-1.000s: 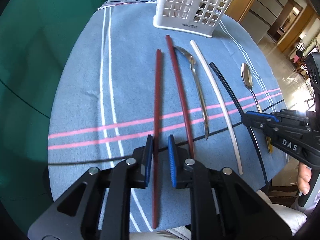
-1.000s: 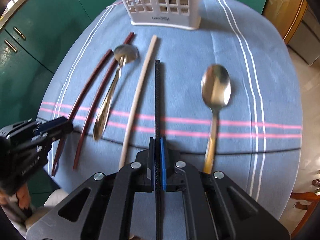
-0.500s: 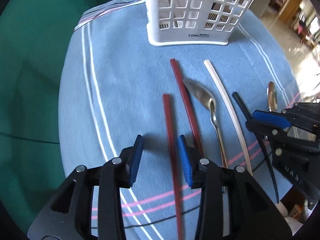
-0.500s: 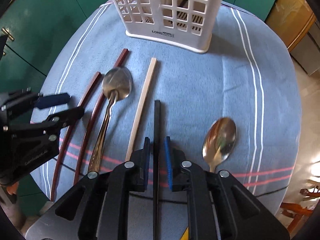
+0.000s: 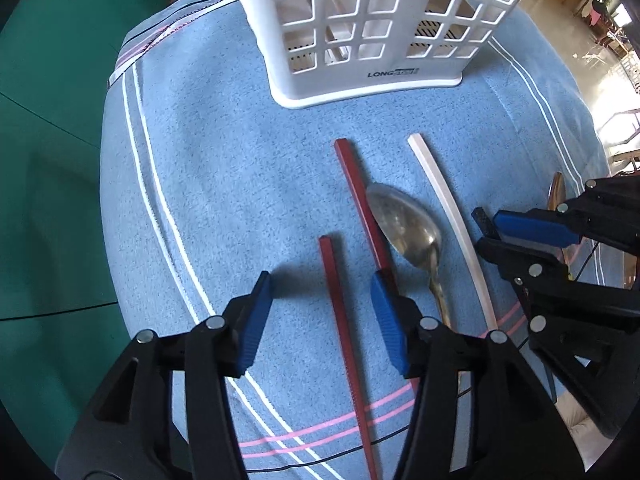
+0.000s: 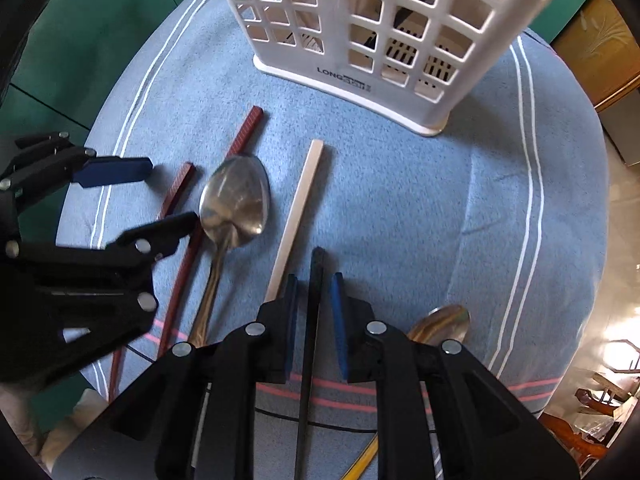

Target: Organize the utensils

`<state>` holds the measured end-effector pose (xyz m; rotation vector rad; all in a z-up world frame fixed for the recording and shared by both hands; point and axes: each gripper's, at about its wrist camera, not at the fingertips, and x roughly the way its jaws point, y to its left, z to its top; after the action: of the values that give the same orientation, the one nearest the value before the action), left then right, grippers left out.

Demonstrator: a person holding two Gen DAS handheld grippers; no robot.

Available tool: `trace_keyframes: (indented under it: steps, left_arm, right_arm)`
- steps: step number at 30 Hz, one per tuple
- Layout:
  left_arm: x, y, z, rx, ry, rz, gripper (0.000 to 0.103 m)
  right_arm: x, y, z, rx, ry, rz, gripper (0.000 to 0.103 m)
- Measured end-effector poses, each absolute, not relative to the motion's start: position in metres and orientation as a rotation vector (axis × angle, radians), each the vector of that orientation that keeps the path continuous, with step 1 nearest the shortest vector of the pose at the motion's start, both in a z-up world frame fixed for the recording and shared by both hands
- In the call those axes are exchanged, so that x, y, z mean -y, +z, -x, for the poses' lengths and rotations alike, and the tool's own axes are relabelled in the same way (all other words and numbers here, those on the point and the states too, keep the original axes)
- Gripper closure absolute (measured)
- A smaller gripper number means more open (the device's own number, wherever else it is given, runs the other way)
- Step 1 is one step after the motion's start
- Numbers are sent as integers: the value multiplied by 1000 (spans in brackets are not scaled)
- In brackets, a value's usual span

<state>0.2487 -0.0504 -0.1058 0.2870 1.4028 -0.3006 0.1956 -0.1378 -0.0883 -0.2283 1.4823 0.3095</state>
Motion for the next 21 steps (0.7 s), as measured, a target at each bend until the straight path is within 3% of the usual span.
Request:
trace_keyframes:
  steps: [2, 4, 5, 6, 12, 21]
  left_arm:
    - [52, -104, -246, -1394, -311, -278, 59]
    - [52, -103, -245, -1381, -310, -273, 76]
    - [52, -103, -245, -1380, -308, -268, 92]
    - [53, -102, -246, -1380, -310, -258, 94]
    - [52, -83, -228, -1322, -315, -199, 97]
    - [37, 20, -184, -992, -315, -150, 97]
  right_arm:
    - [136, -86, -193, -1466, 309, 250, 86]
    - [131, -86, -192, -1457, 322, 250, 95]
    - [131, -86, -191, -1454, 319, 246, 95]
    - [130, -86, -192, -1451, 319, 239, 96]
    - [153, -65, -178, -1396, 331, 150, 96]
    - [199, 37, -136, -1145, 355, 65, 96]
